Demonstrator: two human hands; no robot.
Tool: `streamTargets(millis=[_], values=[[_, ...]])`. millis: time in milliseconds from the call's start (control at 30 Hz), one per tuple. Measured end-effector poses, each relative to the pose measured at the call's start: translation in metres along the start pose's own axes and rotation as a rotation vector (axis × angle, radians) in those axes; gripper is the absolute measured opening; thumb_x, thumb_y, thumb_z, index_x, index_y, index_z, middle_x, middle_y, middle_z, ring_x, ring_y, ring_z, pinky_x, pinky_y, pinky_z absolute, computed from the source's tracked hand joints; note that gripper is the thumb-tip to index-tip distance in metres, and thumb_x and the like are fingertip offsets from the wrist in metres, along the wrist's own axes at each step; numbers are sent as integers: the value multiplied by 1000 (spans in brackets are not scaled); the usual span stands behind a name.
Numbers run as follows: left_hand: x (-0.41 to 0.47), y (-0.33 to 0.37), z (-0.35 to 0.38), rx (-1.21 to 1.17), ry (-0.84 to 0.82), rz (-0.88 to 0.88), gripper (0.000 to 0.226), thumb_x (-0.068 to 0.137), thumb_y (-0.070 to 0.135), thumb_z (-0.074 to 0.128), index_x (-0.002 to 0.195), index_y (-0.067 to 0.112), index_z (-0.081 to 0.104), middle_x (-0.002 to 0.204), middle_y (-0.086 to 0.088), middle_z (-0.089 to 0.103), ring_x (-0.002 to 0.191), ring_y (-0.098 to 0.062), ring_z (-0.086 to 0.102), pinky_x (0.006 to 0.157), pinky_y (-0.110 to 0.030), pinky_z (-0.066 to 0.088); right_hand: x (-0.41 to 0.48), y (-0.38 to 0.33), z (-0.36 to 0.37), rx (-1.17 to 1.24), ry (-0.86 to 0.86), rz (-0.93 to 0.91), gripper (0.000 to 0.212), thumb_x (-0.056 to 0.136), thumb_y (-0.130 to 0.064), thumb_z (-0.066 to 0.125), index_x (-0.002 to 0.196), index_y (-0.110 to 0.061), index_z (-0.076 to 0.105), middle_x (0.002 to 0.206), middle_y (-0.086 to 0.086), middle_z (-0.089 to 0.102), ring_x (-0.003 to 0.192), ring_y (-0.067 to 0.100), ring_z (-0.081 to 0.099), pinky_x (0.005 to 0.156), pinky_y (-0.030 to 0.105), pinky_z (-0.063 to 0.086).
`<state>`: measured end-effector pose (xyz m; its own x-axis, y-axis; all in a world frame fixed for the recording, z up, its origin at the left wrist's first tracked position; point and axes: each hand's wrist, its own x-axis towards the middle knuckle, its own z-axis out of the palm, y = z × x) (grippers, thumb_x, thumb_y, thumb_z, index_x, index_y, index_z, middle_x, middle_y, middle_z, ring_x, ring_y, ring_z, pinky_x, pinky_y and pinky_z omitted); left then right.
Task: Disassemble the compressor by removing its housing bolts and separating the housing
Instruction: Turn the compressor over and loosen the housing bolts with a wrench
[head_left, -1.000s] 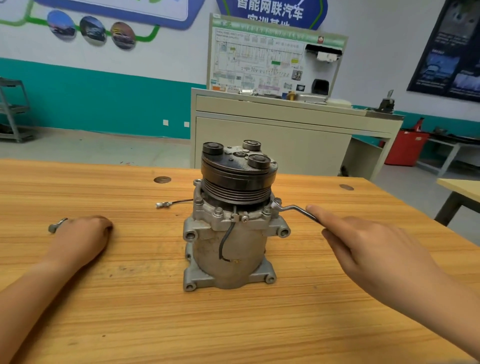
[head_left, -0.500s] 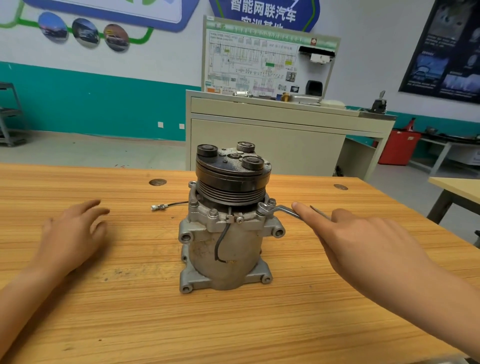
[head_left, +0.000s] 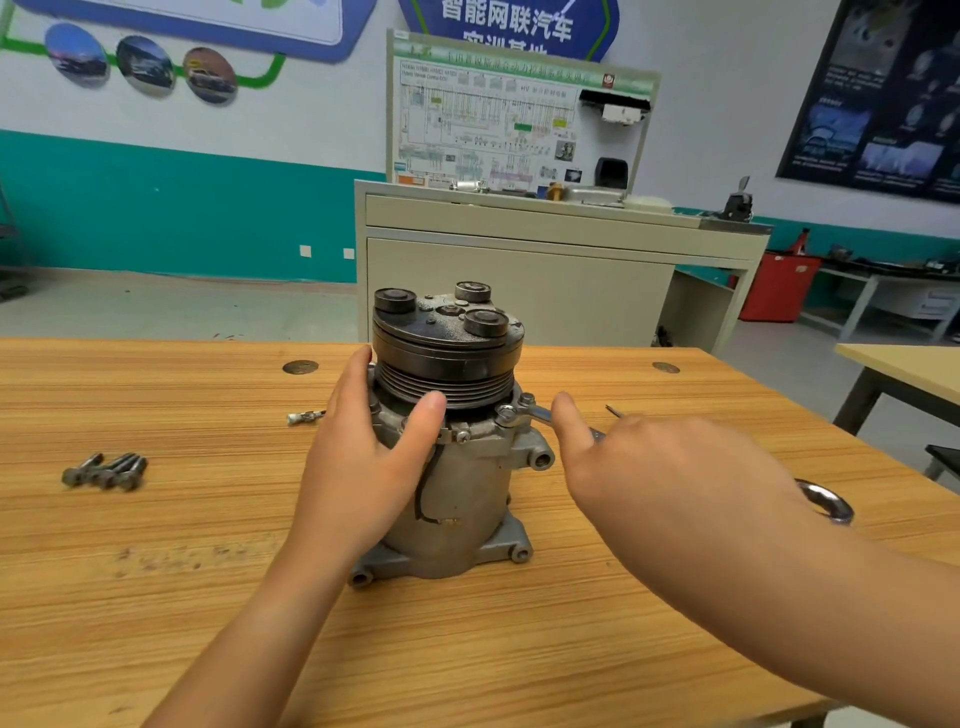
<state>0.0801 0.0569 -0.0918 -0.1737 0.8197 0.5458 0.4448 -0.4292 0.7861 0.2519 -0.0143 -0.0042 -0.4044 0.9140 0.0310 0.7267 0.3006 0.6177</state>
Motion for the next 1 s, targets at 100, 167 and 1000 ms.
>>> streamTargets(millis=[100, 167, 1000], values=[[0, -6, 2, 92, 42, -51, 84, 78, 67, 49, 147, 27, 23, 147, 5, 39, 133, -15, 38, 106, -38, 36, 2, 15, 14, -41, 77, -25, 76, 89, 3, 38, 143, -8, -15, 63, 3, 35, 46, 16, 33, 35, 25, 27], [-2, -9, 4, 127, 92, -28, 84, 81, 64, 50, 148, 23, 20, 151, 1, 32, 138, -17, 30, 108, -36, 30, 8, 28, 18, -61, 134, -40, 75, 90, -1, 39, 144, -15, -11, 66, 0, 36, 48, 14, 34, 36, 25, 26], [-16, -33, 5, -210, 179, -89, 33, 95, 29, 47, 128, 31, 47, 113, 27, 53, 103, 18, 48, 81, -2, 37, -2, 26, 60, 493, 647, 104, 34, 88, -28, 40, 103, -11, 67, 38, -1, 44, 27, 21, 39, 31, 22, 25]])
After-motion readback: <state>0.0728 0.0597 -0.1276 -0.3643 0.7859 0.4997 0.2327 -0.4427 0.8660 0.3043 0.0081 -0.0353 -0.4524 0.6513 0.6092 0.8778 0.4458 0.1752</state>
